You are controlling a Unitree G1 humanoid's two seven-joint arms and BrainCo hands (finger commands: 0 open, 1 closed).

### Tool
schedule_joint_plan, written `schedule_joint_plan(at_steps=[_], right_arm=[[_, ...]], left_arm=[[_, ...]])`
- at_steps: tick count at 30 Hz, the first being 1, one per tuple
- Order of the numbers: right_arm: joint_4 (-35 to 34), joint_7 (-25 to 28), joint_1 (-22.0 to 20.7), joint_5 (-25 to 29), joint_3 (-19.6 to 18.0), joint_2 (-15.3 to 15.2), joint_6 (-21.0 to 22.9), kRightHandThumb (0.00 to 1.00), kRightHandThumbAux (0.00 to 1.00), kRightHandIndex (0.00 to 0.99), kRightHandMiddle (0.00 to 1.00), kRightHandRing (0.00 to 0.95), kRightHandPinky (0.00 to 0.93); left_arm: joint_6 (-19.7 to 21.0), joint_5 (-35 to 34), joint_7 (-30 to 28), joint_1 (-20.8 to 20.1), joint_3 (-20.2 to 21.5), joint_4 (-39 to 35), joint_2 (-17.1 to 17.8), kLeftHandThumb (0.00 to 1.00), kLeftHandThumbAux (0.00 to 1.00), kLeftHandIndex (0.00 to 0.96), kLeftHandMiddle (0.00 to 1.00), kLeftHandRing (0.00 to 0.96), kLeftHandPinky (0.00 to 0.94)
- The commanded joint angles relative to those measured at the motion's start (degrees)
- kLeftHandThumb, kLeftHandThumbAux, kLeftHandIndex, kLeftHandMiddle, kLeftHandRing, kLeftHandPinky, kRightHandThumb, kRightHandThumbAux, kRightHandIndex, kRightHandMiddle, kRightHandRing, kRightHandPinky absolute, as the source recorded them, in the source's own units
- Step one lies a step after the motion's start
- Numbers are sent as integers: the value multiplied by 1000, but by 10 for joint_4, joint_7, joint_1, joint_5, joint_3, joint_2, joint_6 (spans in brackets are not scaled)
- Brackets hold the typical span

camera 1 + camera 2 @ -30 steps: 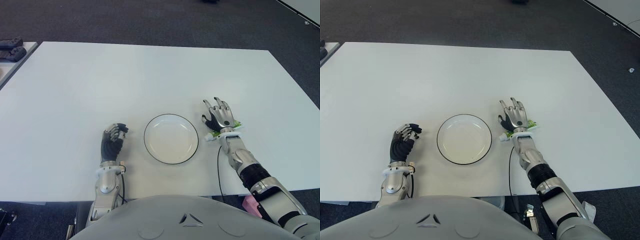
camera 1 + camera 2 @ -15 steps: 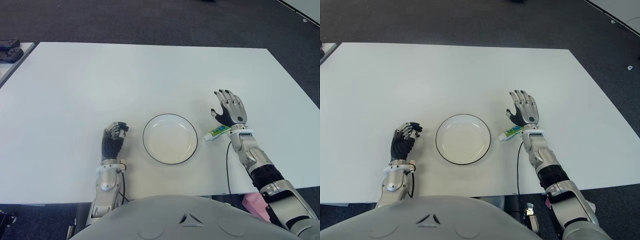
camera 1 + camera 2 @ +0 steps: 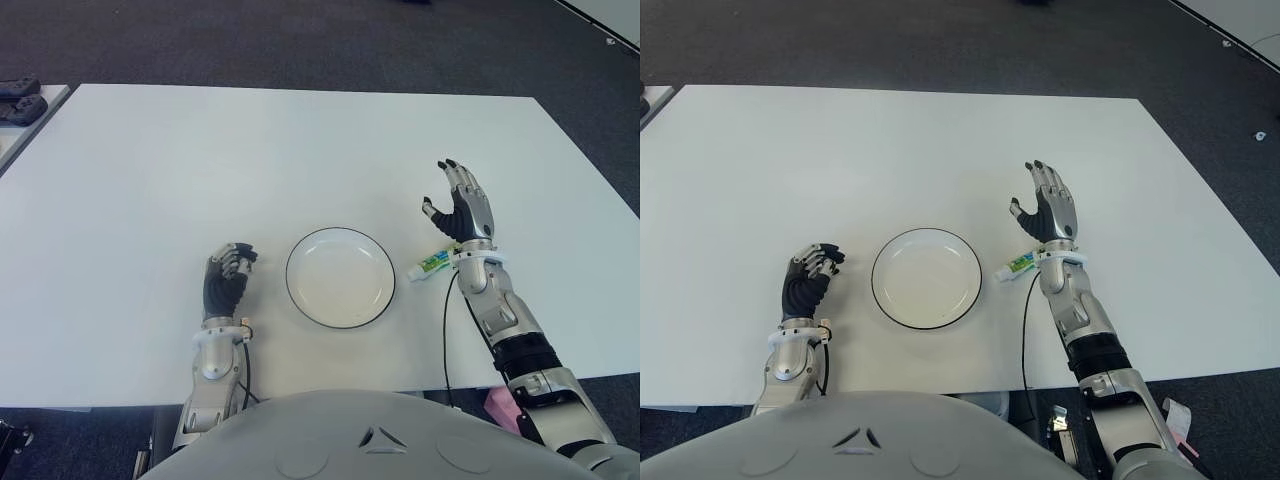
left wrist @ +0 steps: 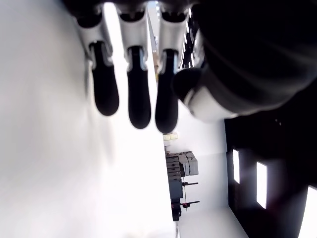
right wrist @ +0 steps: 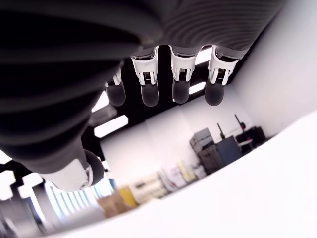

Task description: Put the toothpaste on the table into the plate.

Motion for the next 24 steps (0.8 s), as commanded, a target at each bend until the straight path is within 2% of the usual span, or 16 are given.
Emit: schedule_joint_plan(at_steps=[1,8,14,19,24], right_arm=[[-1,29,-6,87,-39,9,-110,517,627,62,0,0,13],[64,49,-28,114,-60,-6,-260,554,563,58,0,0,15],[117,68,-52,108,-69,-27,-356,533,504,42,0,0,18],[130,106,-61,109,-71,-54,-388,480,438,17,0,0,2],[119,169,-56,115,-71,-92,-387,474,380,3,0,0,3]], left_arm=[[11,-3,-3,2,3,18,5,709,722,425,482,468,459],[7,-6,-6,3,3,20,8,709,722,424,481,466,456],[8,-4,-3,2,2,20,6,709,722,424,484,470,459],[9,-4,-2,2,1,20,5,708,722,424,485,472,459],[9,-5,-1,2,1,19,3,708,722,424,483,468,453]])
